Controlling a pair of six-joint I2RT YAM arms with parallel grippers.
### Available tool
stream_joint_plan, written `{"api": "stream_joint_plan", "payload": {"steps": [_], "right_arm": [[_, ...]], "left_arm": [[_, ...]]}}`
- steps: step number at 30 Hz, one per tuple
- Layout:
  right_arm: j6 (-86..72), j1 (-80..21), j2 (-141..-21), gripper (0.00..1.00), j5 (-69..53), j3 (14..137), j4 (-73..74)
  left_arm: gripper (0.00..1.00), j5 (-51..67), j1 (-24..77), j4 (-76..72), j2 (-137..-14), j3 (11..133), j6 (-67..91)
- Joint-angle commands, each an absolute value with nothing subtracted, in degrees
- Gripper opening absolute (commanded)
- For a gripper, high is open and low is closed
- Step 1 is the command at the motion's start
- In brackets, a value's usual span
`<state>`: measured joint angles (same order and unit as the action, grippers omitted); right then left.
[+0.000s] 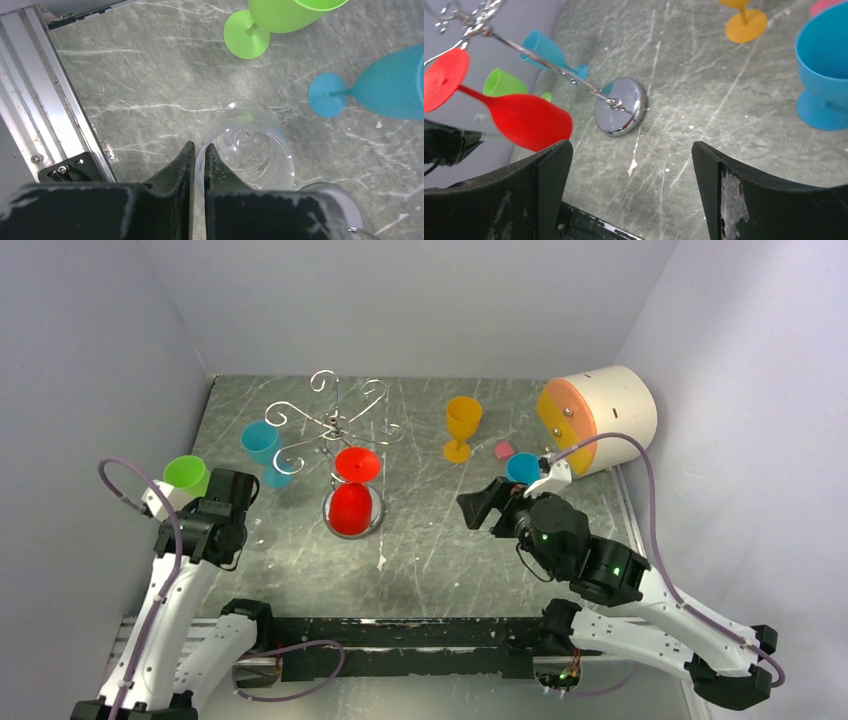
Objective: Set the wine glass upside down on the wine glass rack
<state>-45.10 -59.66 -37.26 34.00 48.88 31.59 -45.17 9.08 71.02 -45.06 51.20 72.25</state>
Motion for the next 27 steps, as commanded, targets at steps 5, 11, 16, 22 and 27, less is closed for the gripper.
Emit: {"api": "stream_joint_plan", "payload": {"steps": [5,11,16,22,27], "right_arm": [[-34.0,-59.5,-41.7,0.91,24.6,56.9,27.1],[-30.8,-59.4,-48.7,0.88,20.5,65.0,25.9],[-29.1,-59.5,-52.5,0.86,19.5,70.0,23.8],[-27.1,-59.4,-56.0,0.86,13.0,74.5,19.0],[-26.9,-59.4,-59.9,0.86,5.7,80.8,16.3]], "left_arm": [[0.07,-45.5,8.6,75.2,-38.6,59.1,72.0],[0.07,-44.5,8.6,72.0,-32.4,63.8,67.5],[0.07,-46.8,8.6,70.3,-28.9,67.5,66.6],[0.07,-43.2,8.6,60.2,-22.8,69.5,61.7],[0.07,-35.9,8.6,48.1,-16.7,69.2,54.6]]}}
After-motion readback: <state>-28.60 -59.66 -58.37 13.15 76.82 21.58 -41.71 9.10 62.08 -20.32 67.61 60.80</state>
